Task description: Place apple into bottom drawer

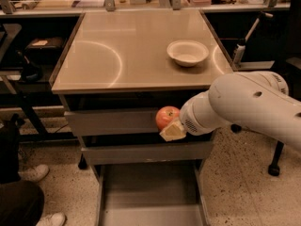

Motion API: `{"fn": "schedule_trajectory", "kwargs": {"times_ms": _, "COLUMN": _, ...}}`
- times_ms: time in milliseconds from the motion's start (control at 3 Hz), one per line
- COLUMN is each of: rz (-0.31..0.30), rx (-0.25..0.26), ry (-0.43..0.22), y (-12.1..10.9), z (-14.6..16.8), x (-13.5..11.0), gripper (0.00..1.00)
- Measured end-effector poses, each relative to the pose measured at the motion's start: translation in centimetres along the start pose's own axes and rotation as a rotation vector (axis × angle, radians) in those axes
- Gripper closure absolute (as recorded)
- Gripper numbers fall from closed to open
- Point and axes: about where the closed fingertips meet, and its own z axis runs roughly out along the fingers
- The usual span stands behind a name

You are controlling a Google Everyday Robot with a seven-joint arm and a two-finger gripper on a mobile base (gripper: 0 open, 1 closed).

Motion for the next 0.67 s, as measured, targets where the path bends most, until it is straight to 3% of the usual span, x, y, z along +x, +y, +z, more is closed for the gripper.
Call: {"fn": "schedule_trajectory", "kwargs": {"times_ms": 667, "rz": 0.014, "rx": -0.015, "ry": -0.013, "y": 0.45, "z": 0.54, "x": 0.28, "gripper": 1.0}}
